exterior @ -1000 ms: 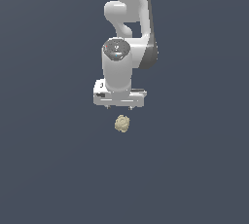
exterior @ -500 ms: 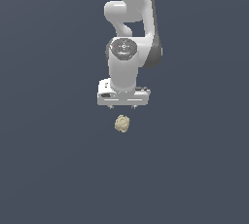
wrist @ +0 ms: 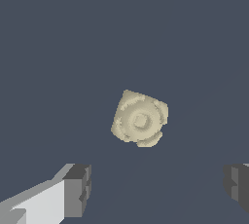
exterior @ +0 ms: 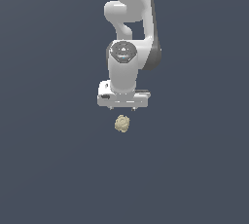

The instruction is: Pick up the object and move it to a goal position.

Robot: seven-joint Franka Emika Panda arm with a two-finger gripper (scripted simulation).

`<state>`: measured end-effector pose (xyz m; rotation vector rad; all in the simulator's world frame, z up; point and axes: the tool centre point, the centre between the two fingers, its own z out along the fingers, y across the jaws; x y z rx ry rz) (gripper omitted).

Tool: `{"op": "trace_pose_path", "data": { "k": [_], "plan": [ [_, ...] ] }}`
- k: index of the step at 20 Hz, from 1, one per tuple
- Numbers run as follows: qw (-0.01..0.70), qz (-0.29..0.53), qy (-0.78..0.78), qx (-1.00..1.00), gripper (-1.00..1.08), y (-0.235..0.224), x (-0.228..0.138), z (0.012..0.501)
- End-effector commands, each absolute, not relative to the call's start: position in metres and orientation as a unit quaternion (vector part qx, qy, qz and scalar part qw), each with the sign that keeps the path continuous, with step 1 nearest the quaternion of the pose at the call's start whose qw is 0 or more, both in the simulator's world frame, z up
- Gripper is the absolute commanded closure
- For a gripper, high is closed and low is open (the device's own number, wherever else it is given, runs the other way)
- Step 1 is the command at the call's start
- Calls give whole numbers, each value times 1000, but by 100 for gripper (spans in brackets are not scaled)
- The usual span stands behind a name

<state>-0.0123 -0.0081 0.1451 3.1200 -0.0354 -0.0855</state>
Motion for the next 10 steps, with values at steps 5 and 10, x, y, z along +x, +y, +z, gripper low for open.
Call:
{"op": "trace_pose_path", "data": {
  "k": [5, 10],
  "plan": [
    [6, -19, -65, 998, -92, -8, -7, 127],
    [3, -10, -121, 993, -92, -9, -1, 109]
  ]
}}
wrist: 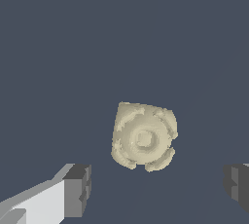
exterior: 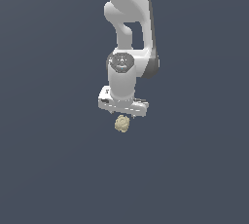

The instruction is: Pick up the object and move it to a goal position.

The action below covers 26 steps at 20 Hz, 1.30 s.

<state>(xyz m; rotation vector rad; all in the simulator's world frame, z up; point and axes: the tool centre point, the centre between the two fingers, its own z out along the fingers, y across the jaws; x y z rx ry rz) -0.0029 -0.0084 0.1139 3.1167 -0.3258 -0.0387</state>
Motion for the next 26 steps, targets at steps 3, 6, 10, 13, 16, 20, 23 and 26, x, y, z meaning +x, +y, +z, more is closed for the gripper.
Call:
{"op": "trace_pose_path", "data": {
  "k": [3, 6, 10, 13, 16, 20, 23, 26],
  "plan": [
    [2, -5, -146, 989, -92, -9, 1, 100],
    [1, -2, -164, 987, -92, -10, 2, 94],
    [0, 0, -176, 984, -92, -10, 3, 90],
    [0, -1, -175, 985, -92, -10, 3, 90],
    [0, -1, -175, 985, -92, -10, 3, 87],
    [0, 0, -176, 984, -92, -10, 2, 71],
    [0, 0, -177, 984, -92, -10, 2, 55],
    [0, 0, -178, 984, -92, -10, 2, 44]
  ]
}}
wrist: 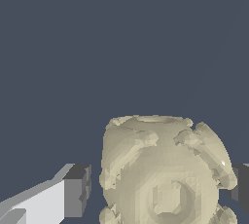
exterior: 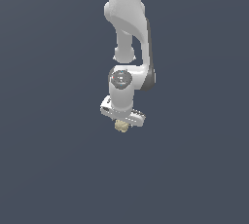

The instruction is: Pick up the object and move it to a goal position.

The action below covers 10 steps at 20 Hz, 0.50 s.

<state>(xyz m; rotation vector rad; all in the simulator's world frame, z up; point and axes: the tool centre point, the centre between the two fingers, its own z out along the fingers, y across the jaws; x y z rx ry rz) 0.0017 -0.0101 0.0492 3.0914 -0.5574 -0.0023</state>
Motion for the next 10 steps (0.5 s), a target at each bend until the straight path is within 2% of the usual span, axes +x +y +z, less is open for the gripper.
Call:
{"op": "trace_pose_path", "data": {
  "k": [1, 4, 5, 10],
  "plan": [
    [0, 0, -178, 984, -92, -10, 2, 42],
    [0, 0, -178, 984, -92, -10, 3, 40],
    [0, 0, -178, 984, 108, -10, 3, 40],
    [0, 0, -178, 984, 108, -10, 3, 40]
  ]
}}
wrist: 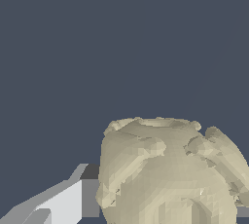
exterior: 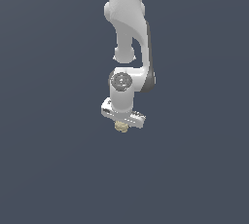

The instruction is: Pick up the object and move it to a goal position.

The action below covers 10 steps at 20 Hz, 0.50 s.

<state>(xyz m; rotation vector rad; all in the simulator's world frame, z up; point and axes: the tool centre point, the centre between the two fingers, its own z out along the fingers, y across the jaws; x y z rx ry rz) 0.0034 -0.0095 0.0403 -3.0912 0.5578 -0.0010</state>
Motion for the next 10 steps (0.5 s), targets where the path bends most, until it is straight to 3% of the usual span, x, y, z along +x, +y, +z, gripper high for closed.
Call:
{"op": "trace_pose_path", "data": {
  "k": [1, 10],
  "plan": [
    [0, 0, 178, -984, 108, -10, 3, 40],
    [0, 0, 178, -984, 108, -5, 5, 49]
  ]
}}
